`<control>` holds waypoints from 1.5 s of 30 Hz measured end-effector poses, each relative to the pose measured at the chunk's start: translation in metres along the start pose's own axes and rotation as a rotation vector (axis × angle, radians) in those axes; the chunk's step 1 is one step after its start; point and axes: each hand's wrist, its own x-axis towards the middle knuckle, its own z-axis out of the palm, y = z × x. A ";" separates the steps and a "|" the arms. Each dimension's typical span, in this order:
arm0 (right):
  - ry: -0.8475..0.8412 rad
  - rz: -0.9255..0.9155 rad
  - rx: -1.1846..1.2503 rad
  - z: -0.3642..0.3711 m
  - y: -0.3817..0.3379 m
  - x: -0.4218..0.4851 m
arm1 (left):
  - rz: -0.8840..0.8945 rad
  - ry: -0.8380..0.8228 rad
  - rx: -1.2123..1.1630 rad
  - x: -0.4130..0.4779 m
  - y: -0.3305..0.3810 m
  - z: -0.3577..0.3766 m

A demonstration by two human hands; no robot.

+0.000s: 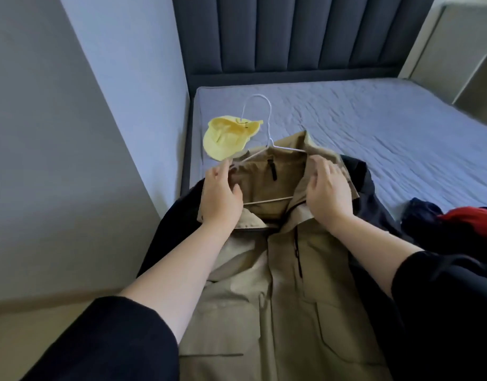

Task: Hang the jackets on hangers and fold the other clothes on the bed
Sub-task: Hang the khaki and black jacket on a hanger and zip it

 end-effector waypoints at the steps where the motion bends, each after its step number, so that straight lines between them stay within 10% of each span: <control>1: -0.057 -0.061 0.000 0.012 -0.003 -0.010 | 0.007 -0.016 -0.013 -0.006 -0.006 0.009; 9: -0.750 -0.340 -0.457 0.090 -0.008 -0.068 | -0.021 -0.238 0.070 -0.090 -0.080 0.062; 16: -0.455 -0.448 -0.613 0.086 -0.002 -0.074 | 0.055 -0.081 0.013 -0.096 -0.093 0.065; 21: -0.402 -0.547 -0.593 0.063 0.045 -0.089 | 0.162 -0.608 0.177 -0.117 -0.089 0.089; 27: -0.606 -0.511 -0.582 0.066 0.034 -0.096 | 0.163 -0.638 0.368 -0.135 -0.093 0.100; 33: -0.891 0.205 -0.303 0.093 0.003 -0.098 | 0.122 -0.628 0.439 -0.140 -0.101 0.101; 45: -0.950 0.790 0.185 0.102 0.021 -0.112 | 0.230 -0.504 0.194 -0.140 -0.100 0.092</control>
